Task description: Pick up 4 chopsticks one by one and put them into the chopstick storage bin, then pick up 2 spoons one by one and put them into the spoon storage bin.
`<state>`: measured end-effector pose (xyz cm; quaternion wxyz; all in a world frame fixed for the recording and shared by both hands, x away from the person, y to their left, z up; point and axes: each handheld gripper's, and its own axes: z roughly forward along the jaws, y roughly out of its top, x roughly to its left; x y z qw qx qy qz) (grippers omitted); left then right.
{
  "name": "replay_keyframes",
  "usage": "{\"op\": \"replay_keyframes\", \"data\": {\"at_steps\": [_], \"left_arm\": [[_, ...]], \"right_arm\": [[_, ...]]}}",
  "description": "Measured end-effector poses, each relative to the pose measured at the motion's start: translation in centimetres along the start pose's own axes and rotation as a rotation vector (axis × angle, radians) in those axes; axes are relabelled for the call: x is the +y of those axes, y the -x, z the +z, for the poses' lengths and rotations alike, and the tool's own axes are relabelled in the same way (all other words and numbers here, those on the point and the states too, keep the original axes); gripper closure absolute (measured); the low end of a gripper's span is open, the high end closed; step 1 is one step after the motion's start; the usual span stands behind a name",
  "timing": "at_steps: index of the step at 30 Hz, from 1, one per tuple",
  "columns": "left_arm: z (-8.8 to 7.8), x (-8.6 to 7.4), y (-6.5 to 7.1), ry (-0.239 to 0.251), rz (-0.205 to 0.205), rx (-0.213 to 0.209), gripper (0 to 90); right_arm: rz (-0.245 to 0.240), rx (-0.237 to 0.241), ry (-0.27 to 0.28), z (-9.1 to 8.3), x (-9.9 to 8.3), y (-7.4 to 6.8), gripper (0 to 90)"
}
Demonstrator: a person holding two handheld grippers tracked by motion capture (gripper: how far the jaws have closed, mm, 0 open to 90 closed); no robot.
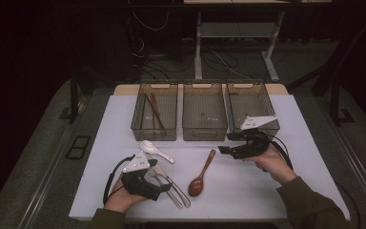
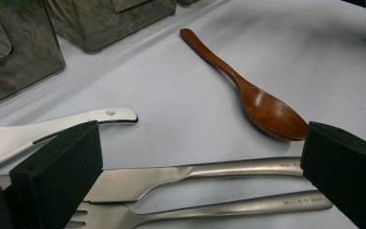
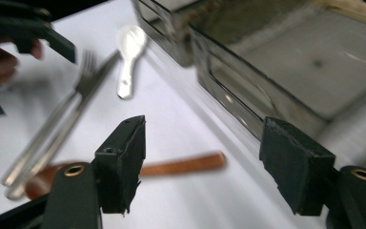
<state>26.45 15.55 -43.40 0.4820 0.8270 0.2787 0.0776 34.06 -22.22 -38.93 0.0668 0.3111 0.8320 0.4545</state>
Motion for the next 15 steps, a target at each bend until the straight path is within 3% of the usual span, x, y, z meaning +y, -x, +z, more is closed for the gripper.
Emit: {"op": "replay_keyframes", "data": {"at_steps": [8, 15], "left_arm": [[-0.1, 0.0, 0.0, 0.000, -0.002, 0.007, 0.0], [-0.3, 0.1, -0.1, 0.008, -0.008, 0.018, 1.9]], "right_arm": [[0.036, -0.057, 0.025, -2.5, -3.6, 0.0, 25.7], [0.036, -0.088, 0.031, -3.6, -6.3, -0.4, 20.2]]}}
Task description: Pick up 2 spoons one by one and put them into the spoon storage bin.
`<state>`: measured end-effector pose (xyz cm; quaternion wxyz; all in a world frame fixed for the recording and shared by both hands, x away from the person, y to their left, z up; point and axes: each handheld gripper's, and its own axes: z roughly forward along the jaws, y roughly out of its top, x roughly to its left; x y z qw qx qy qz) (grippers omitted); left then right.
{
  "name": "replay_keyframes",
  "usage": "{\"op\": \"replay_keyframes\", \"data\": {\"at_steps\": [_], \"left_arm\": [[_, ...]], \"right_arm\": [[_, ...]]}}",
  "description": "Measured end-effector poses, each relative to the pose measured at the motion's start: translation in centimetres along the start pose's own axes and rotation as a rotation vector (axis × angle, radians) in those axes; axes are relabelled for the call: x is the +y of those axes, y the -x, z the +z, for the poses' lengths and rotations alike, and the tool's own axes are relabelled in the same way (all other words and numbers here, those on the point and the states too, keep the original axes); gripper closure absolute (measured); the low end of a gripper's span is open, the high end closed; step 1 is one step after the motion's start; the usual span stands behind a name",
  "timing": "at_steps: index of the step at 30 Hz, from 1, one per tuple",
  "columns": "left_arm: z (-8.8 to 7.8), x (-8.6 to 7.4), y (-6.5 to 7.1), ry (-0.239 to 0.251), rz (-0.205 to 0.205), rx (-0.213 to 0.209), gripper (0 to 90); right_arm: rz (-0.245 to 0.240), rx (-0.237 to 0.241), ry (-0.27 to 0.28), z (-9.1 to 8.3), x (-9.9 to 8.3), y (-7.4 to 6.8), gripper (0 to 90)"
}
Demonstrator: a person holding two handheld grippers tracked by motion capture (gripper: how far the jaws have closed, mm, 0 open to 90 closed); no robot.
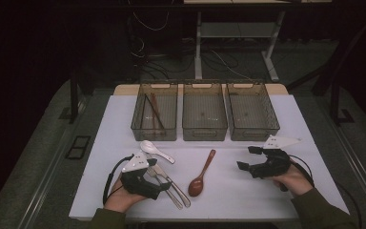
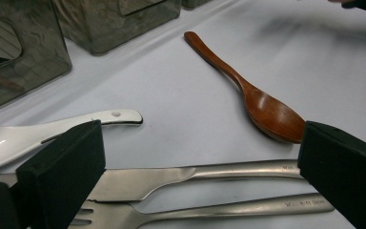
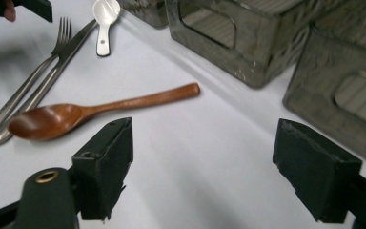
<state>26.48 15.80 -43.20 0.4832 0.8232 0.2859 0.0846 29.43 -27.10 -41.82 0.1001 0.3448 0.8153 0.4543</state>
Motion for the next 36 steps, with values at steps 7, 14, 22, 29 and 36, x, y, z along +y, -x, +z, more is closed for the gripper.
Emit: {"op": "replay_keyframes", "data": {"at_steps": [7, 14, 22, 29, 36], "left_arm": [[-0.2, 0.0, -0.3, -0.007, -0.024, 0.039, 13.6], [-0.2, 0.4, -0.2, -0.001, -0.024, 0.032, 29.4], [0.2, 1.1, -0.2, 0.003, -0.047, 0.002, 60.7], [1.6, 2.1, -0.5, -0.020, -0.047, -0.020, 82.4], [3.1, 3.0, -0.5, -0.059, -0.042, -0.024, 88.8]], "right_arm": [[-0.021, -0.051, -0.020, -0.6, -2.1, -0.2, 18.6], [-0.011, -0.074, -0.030, -0.8, -3.7, -0.3, 18.1], [0.013, -0.053, -0.026, -1.4, -4.5, -0.3, 18.0], [0.008, -0.035, -0.029, -1.2, -4.4, -0.3, 17.8], [-0.004, -0.038, -0.028, -1.2, -4.5, -0.2, 17.9]]}}
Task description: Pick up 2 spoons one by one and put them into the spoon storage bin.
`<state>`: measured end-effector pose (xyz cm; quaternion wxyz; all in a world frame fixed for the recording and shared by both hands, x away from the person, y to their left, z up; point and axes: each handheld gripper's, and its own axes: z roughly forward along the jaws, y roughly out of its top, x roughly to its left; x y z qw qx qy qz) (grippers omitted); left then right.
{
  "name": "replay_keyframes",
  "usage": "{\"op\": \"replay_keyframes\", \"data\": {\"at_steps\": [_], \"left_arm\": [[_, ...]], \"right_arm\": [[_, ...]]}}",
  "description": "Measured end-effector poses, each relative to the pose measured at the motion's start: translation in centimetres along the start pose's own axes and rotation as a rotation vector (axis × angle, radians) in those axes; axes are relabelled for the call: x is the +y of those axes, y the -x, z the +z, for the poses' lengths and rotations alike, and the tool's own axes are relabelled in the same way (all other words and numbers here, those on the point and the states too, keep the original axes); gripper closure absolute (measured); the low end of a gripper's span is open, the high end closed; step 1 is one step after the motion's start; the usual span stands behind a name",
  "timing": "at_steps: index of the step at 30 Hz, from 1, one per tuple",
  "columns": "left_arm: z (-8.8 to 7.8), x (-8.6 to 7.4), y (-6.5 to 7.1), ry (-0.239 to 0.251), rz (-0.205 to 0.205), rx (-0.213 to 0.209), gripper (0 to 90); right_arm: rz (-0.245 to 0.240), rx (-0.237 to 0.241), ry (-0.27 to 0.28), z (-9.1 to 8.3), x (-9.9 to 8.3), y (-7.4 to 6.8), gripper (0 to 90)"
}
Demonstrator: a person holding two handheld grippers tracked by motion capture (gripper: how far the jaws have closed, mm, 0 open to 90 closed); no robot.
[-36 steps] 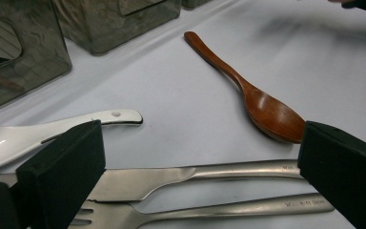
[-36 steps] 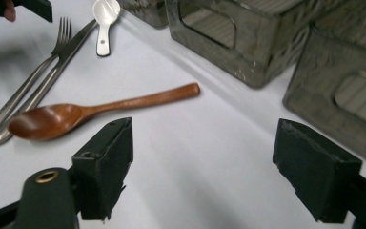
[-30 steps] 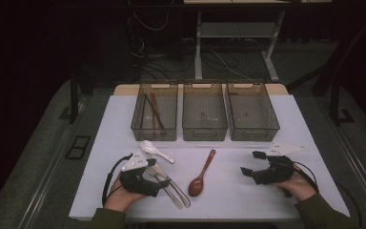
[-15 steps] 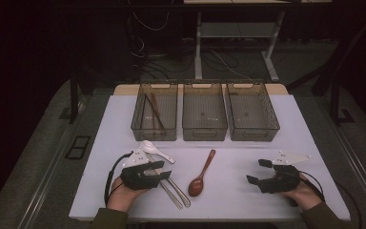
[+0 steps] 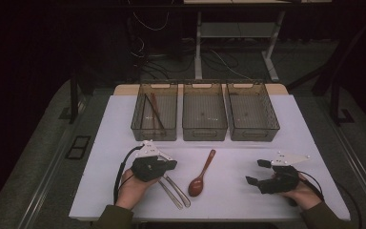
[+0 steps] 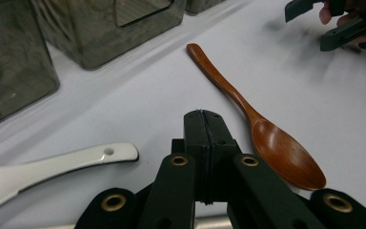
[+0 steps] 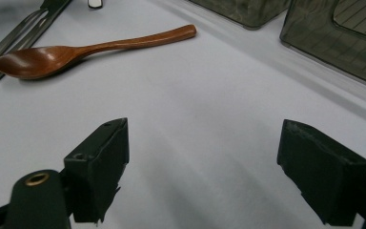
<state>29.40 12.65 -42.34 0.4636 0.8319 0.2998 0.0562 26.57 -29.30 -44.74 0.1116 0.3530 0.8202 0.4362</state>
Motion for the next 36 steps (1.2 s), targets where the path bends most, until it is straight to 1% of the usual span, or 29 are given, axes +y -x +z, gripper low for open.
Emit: {"op": "replay_keyframes", "data": {"at_steps": [2, 5, 8, 14, 17, 23, 27, 33, 36], "left_arm": [[0.5, 0.3, 0.1, -0.009, 0.003, -0.002, 88.8], [1.2, 0.8, 0.1, -0.016, 0.006, -0.007, 88.8], [1.9, 1.4, -0.1, -0.024, 0.019, -0.006, 88.8], [3.4, 2.5, -0.4, -0.024, 0.012, -0.012, 88.9], [4.2, 2.9, -0.5, -0.029, 0.014, -0.017, 88.9], [5.8, 3.9, -0.5, -0.062, 0.011, -0.020, 88.9], [7.2, 4.7, -0.2, -0.089, 0.031, -0.009, 88.9], [9.5, 5.4, 0.0, -0.133, 0.047, 0.016, 88.9], [10.5, 5.5, 0.1, -0.151, 0.051, 0.017, 89.0]], "right_arm": [[0.006, 0.004, 0.005, 0.0, 0.0, 0.0, 17.8], [0.000, 0.004, 0.003, 0.1, 0.0, 0.0, 17.8], [-0.005, 0.005, 0.001, 0.1, 0.0, -0.1, 17.8], [-0.002, 0.006, 0.006, 0.2, 0.1, -0.1, 17.8], [-0.003, 0.002, 0.006, 0.2, 0.1, -0.1, 17.8], [-0.002, 0.002, 0.008, 0.2, 0.1, -0.1, 17.8], [-0.004, 0.002, 0.008, 0.2, 0.1, 0.0, 17.8], [-0.002, -0.002, 0.009, 0.2, 0.0, 0.0, 17.8], [-0.005, -0.004, 0.005, 0.3, 0.0, 0.0, 17.8]]}}
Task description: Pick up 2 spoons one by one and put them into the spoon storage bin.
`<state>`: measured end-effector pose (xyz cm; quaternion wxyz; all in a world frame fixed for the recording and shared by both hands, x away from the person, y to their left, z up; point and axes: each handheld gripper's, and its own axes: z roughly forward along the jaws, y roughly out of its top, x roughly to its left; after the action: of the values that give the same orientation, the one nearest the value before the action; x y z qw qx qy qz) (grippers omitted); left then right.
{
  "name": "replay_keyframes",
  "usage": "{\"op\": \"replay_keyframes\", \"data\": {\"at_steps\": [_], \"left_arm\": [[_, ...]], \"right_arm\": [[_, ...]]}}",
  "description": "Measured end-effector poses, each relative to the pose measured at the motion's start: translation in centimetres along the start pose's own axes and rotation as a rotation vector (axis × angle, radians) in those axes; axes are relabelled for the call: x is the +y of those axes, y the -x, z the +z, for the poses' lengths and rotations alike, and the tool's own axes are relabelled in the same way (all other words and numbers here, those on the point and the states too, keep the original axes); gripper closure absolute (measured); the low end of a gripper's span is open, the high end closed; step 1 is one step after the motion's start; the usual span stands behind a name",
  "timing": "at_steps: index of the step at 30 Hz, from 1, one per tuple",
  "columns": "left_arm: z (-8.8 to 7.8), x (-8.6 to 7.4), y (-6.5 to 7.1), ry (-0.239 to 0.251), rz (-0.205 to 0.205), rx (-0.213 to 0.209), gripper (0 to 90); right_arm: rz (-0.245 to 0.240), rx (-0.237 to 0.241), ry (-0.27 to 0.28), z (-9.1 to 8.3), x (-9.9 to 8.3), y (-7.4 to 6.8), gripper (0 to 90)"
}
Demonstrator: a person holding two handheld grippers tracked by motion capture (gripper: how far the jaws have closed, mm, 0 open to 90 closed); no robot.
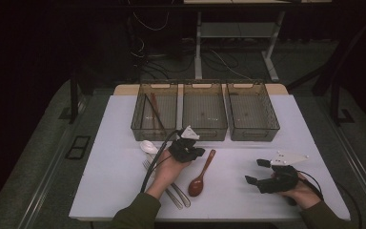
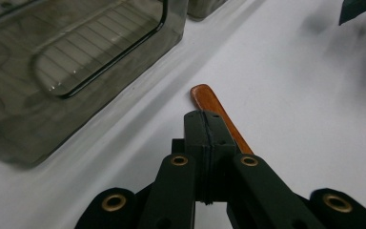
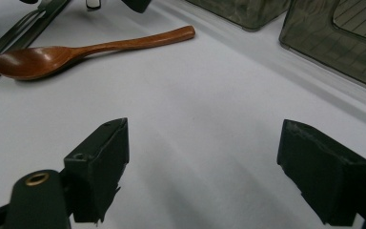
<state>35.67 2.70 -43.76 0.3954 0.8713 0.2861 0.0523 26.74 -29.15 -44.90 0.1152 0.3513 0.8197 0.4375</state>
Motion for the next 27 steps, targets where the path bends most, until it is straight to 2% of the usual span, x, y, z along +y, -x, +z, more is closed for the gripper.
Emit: {"op": "replay_keyframes", "data": {"at_steps": [6, 12, 17, 20, 21, 27], "left_arm": [[1.5, 0.4, 0.6, -0.035, 0.009, 0.005, 89.0], [2.0, 0.6, 1.2, -0.053, 0.026, -0.002, 88.9], [2.4, 0.7, 1.8, -0.062, 0.041, -0.035, 88.9], [2.7, 0.8, 2.3, -0.070, 0.065, -0.053, 88.9], [2.8, 0.8, 2.6, -0.068, 0.057, -0.062, 88.9], [3.4, 1.0, 4.2, -0.076, 0.088, -0.110, 88.9]], "right_arm": [[-0.003, 0.001, -0.001, 0.0, 0.0, 0.0, 17.8], [-0.003, 0.005, 0.000, -0.1, 0.0, 0.0, 17.8], [-0.005, 0.006, 0.000, -0.1, 0.0, 0.1, 17.8], [-0.004, 0.008, 0.000, -0.1, 0.0, 0.1, 17.8], [-0.004, 0.008, 0.000, -0.1, 0.0, 0.1, 17.8], [-0.005, 0.010, 0.000, -0.1, 0.0, 0.1, 17.8]]}}
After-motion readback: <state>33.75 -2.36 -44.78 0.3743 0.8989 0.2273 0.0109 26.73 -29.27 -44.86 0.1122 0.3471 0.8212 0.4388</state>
